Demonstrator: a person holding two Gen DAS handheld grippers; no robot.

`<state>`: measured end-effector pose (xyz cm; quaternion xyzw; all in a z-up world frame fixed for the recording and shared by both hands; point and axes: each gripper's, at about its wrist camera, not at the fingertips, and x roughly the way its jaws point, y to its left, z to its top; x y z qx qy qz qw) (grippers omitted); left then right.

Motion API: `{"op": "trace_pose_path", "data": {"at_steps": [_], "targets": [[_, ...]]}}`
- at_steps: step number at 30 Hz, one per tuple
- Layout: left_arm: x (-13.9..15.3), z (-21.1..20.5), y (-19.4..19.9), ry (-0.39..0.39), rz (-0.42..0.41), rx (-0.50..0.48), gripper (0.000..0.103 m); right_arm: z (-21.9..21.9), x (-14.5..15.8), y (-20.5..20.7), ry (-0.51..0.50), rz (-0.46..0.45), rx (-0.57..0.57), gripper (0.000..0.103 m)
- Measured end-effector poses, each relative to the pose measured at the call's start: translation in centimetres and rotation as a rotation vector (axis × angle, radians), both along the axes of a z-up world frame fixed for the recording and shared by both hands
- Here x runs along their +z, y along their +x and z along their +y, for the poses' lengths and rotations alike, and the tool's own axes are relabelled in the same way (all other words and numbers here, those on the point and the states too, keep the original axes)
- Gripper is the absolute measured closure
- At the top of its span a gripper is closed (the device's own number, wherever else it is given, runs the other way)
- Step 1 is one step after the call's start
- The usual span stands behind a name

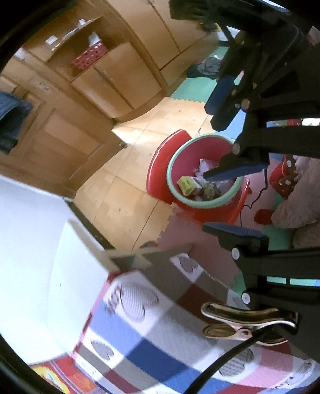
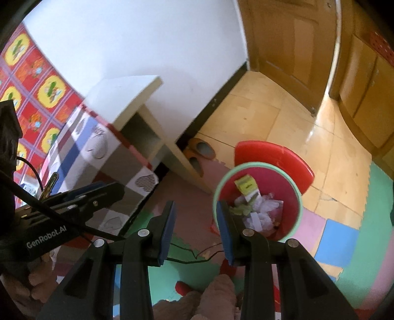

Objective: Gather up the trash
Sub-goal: 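Move both tools back over the trash on the bed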

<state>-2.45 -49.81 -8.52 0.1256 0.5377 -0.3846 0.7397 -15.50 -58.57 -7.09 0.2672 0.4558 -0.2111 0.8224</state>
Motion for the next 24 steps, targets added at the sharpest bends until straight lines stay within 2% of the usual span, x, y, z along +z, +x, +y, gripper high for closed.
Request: {"op": "trace_pose_path", "data": {"at_steps": [11,24], "targets": [[3.2,7.9,2.6,-0.028,-0.041,0.145,0.067,6.1,2.8,3.9,-0.033,-0.04,0.148,0.068],[5.9,19.7,4.8,-0.021,-0.091,0.324,0.067,15.0,4.8,8.5,-0.046,-0.077,0.333,0.068]]}}
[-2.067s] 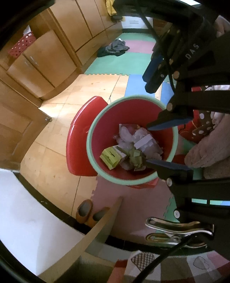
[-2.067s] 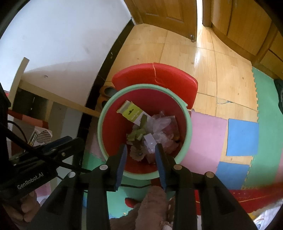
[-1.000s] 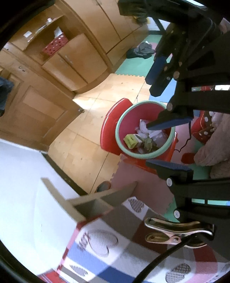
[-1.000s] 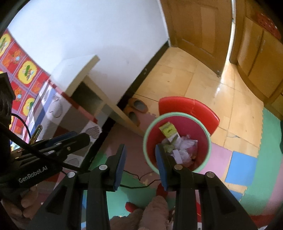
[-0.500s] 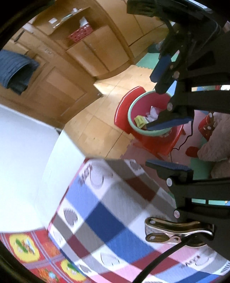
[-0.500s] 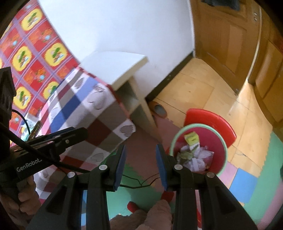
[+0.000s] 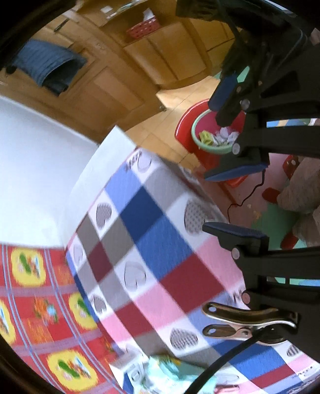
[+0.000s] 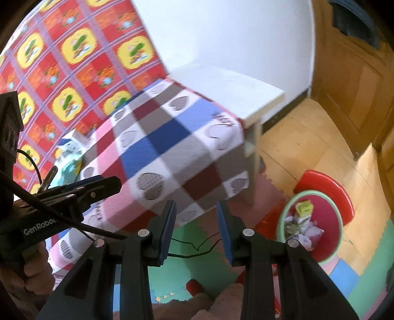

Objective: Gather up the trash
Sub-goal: 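Move both tools back over the trash on the bed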

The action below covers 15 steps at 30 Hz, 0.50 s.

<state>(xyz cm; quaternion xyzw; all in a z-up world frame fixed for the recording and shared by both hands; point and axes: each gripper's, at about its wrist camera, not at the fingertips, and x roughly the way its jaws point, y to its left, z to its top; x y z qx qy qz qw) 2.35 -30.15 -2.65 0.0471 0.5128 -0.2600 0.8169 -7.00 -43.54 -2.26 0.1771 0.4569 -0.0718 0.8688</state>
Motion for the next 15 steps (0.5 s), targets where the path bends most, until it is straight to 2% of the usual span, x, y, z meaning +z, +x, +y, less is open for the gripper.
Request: {"op": "trace_pose_path", "data": {"at_steps": [15], "targets": [[1.1,14.3,2.6,0.008,-0.019,0.205,0.067,11.3,0.2,4.9,-0.008,-0.013,0.187,0.068]]}}
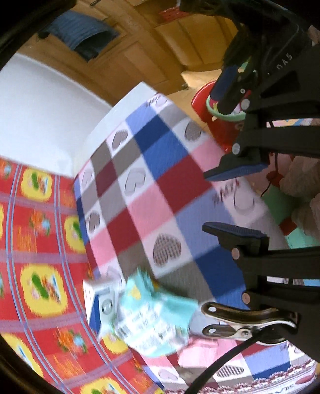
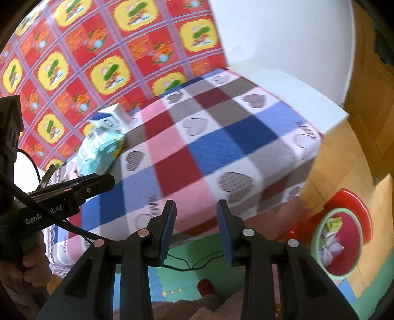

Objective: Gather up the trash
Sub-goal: 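Move both tools back over the trash on the bed, then lower the left gripper to the beige clip while the right lowers to the white box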

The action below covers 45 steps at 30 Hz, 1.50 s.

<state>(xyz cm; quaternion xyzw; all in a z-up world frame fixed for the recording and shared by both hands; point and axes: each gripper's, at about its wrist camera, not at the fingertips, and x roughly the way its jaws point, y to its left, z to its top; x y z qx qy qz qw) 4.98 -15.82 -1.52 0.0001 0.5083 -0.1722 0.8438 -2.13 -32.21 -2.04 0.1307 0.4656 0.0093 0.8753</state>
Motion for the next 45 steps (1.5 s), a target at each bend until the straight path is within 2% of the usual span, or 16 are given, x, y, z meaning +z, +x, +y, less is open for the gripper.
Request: {"op": "trace_pose_path", "data": {"at_steps": [10,23,29,36,38,41,45], "targets": [[0.4,9.3,1.7,0.005,-0.018,0.177,0.067,6.8,0.1,3.9,-0.009,-0.013,0.137,0.068],[-0.8,20.5,5.5,0.035,0.008,0.49,0.067,11.2,-0.3,10.1,-0.027,-0.006,0.313,0.068],[-2.5,24.5,8.0,0.035,0.049,0.618,0.067,12.2,-0.4,13.9,-0.041,-0.01,0.408,0.068],[-5.4,27.8,11.2,0.078,0.102,0.681,0.067,13.0,-0.4,18.2,-0.096,-0.019,0.512,0.068],[-6.5,28.7,11.7,0.056,0.138,0.697,0.067,13.3,-0.4,19.2,-0.099,-0.024,0.542,0.068],[-7.8,30.1,12.3,0.001,0.185,0.723,0.067,13.7,-0.3,21.0,-0.079,-0.034,0.607,0.057],[-8.2,31.3,12.3,-0.028,0.163,0.775,0.066,14.6,0.0,23.2,-0.121,-0.062,0.666,0.056]]}}
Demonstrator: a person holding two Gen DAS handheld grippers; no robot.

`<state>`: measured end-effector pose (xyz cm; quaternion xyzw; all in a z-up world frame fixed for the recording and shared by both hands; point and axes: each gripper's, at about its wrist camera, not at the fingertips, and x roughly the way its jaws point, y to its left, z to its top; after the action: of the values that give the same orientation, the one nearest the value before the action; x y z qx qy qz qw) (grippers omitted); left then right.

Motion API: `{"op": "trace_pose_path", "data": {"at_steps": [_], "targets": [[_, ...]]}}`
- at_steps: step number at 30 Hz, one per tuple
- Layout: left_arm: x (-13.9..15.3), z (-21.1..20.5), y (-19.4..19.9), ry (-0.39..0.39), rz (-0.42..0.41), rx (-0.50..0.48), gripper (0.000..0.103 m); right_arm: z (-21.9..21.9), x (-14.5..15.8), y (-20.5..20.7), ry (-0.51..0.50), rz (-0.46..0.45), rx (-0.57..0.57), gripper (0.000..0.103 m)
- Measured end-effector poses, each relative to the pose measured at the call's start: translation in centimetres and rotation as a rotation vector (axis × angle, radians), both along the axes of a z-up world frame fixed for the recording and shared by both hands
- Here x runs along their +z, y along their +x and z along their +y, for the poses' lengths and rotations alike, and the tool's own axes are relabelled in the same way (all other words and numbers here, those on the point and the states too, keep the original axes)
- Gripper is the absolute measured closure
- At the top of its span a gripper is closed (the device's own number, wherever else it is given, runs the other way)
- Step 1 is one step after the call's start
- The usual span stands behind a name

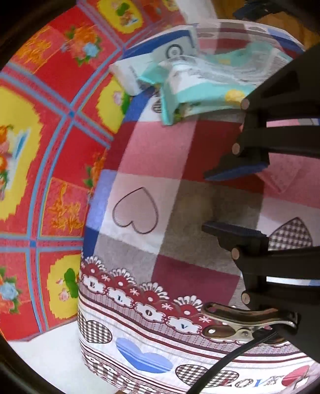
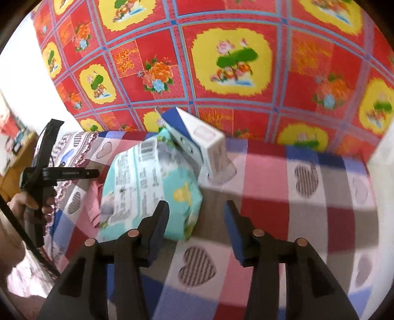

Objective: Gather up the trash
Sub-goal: 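Lower the left gripper to the beige clip while the right lowers to the white box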

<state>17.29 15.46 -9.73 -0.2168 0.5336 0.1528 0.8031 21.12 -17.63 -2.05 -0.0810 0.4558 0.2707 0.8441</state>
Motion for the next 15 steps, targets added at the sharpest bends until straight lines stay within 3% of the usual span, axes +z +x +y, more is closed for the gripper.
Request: {"op": "trace_pose_path", "data": {"at_steps": [4,15], "targets": [[0.0,0.3,0.4,0.003,-0.01,0.007,0.065,0.9,0.1,2.4,-0.023,-0.015,0.046,0.056],[-0.6,-1.7,1.5,0.151,-0.024,-0.033,0.062,4.4,-0.8,7.1,-0.115,-0.036,0.2,0.055]]}}
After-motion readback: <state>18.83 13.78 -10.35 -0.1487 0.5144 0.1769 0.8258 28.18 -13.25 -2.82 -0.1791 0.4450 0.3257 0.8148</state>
